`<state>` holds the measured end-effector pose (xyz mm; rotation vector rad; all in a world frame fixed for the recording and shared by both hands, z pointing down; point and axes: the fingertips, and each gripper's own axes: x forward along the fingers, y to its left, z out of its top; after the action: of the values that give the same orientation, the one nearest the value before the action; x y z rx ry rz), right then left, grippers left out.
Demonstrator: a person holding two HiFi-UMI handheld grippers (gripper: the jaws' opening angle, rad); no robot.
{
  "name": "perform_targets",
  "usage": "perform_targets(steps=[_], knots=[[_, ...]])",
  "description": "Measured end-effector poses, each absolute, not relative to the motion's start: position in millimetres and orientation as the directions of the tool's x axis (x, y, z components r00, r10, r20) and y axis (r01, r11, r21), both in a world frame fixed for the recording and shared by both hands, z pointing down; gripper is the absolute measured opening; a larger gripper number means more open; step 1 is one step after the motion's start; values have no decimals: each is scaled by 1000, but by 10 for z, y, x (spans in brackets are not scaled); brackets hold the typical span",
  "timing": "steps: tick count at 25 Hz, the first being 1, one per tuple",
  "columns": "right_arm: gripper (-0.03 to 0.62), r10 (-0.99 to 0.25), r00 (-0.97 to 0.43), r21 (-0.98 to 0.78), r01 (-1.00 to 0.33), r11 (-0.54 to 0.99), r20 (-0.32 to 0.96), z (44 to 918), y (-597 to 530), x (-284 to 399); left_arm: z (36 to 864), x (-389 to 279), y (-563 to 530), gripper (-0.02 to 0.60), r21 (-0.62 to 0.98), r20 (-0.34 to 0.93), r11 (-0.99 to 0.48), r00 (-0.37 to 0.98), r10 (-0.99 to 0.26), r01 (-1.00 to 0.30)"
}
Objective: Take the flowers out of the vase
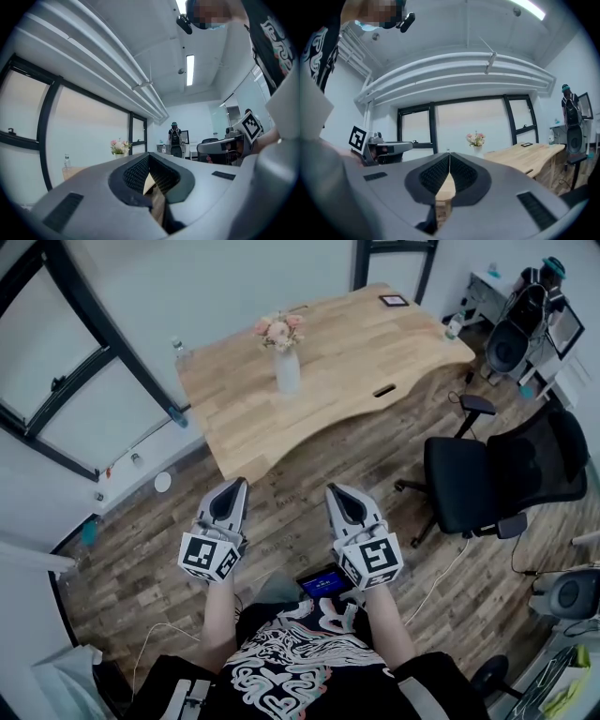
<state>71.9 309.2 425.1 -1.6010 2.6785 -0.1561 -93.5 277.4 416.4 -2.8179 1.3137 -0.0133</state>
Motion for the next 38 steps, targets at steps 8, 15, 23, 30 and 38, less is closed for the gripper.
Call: perform_targets(steps=[8, 15, 23, 30, 38], knots=[[3, -867, -496, -144, -863, 485, 52, 4258, 2824, 815, 4190, -837, 2538, 3, -35, -3, -632, 632, -775, -775], [3, -889, -443, -45, -897, 441, 115, 4419, 2175, 880, 4288, -781, 1860, 3, -26, 14, -622, 621, -783, -783], [3, -882, -452, -60, -892, 448, 129, 4463, 1193, 911, 4295, -708, 793, 3, -29, 29, -635, 634, -773, -772], [3, -895, -429, -105, -902, 419, 119, 4469, 427, 875, 4255, -857, -1, 3, -6, 14, -633, 633, -774, -774], [3, -922, -370, -91, -928, 361, 112, 4541, -137, 828, 4295, -929, -611, 3, -16, 35, -667, 666, -745, -745]])
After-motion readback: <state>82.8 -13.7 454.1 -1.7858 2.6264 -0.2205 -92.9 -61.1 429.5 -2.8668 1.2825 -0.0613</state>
